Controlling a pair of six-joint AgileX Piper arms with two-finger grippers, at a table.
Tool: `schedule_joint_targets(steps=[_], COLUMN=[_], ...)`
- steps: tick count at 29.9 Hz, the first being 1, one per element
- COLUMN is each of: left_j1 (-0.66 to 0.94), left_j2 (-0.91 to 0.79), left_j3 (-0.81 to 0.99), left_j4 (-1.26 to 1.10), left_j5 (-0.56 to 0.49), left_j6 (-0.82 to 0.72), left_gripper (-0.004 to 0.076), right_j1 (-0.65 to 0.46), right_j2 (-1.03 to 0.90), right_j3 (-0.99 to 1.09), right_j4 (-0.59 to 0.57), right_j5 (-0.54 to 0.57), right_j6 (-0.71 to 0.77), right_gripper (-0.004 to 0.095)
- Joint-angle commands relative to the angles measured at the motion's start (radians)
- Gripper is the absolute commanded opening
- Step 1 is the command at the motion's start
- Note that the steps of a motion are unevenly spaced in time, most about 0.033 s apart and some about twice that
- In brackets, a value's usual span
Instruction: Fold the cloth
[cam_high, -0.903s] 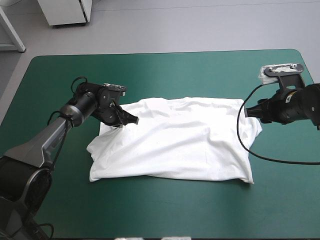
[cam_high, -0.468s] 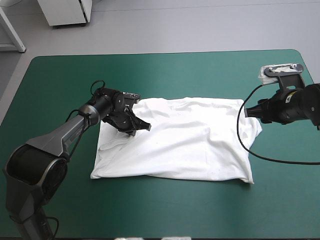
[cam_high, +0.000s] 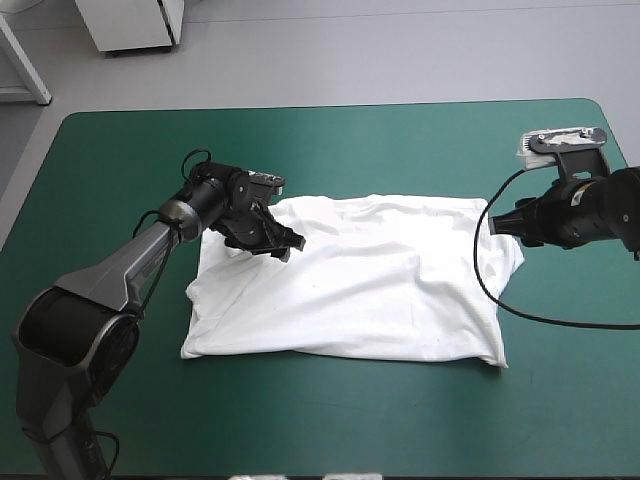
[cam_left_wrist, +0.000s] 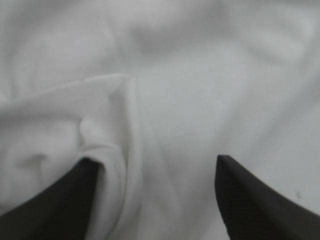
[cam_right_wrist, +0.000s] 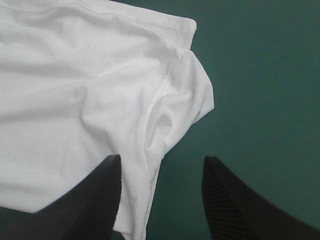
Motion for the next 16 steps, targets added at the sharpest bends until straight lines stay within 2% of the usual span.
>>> schedule_joint_targets(steps=[1, 7, 12, 16], left_j1=[-0.001, 0.001, 0.001, 0.003], left_j2=[-0.079, -0.129, -0.172, -0.228], left_j3=[-0.063, -0.075, -0.075, -0.071], left_j4=[0.001, 0.022, 0.139, 0.256], left_j5=[0.024, 0.064, 0.149, 0.16], left_j6=[0.003, 0.001, -0.022, -0.067], left_gripper=[0.0525, 0.0525, 0.0524, 0.0524], right_j1=[-0.005, -0.005, -0.005, -0.034], right_j2=[-0.023, -0.012, 0.049, 0.111], right_j3=[-0.032, -0.032, -0.032, -0.032], right_j4=[-0.015, -0.027, -0.03, -0.01], right_j5=[-0.007, -0.007, -0.007, -0.007], right_j6=[-0.003, 0.032, 0.049, 0.049], right_gripper=[0.0472, 0.0472, 0.0472, 0.0472])
